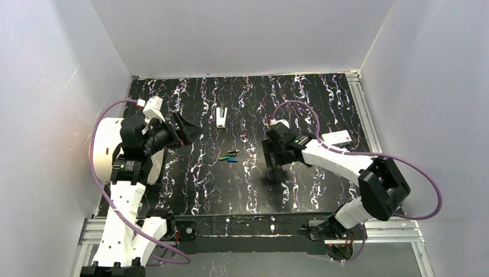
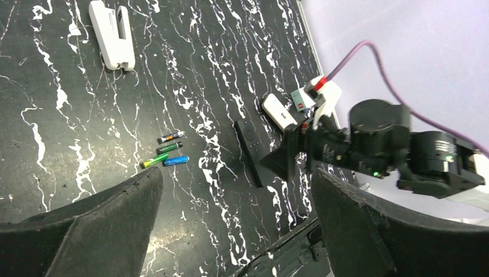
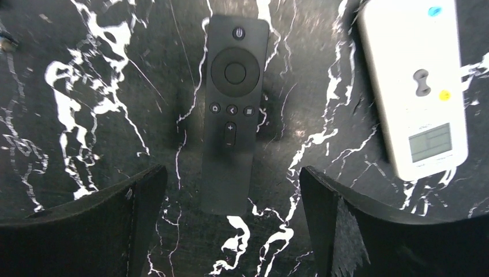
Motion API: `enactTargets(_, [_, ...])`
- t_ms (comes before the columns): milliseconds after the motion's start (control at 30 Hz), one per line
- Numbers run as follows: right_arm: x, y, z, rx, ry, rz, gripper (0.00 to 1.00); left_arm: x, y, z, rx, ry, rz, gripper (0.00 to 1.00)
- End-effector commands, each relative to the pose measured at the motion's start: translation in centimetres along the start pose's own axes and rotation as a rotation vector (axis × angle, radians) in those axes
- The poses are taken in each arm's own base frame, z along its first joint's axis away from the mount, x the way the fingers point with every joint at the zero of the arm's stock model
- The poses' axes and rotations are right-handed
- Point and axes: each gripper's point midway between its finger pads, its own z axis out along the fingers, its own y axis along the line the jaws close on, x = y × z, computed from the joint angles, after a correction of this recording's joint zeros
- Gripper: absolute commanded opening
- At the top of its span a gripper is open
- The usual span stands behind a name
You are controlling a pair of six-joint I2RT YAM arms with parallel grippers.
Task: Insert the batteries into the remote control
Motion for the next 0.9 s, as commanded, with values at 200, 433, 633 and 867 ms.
enactTargets(200, [2.5,1.2,3.0,-0.007,0.076,0.045,0.78,0.7,-1.6,-0.7,0.096,-0.024,-0.023,0.98])
enactTargets(433, [4.7,0.4,3.6,0.031,0.113,0.049,0.74,2.6,-3.1,-0.7,0.214,0.054,-0.05,0.98])
enactTargets(633, [6.3,-0.1,4.0,0.064,0.147,0.038,0.61,3.2,-3.0,-0.4,0.21,0.069,-0.059,0.99])
enactTargets(867, [6.9,0.6,4.4,0.042,0.15,0.031,0.32,5.0,-2.7,0.6,0.214,0.128,-0.092,0.98])
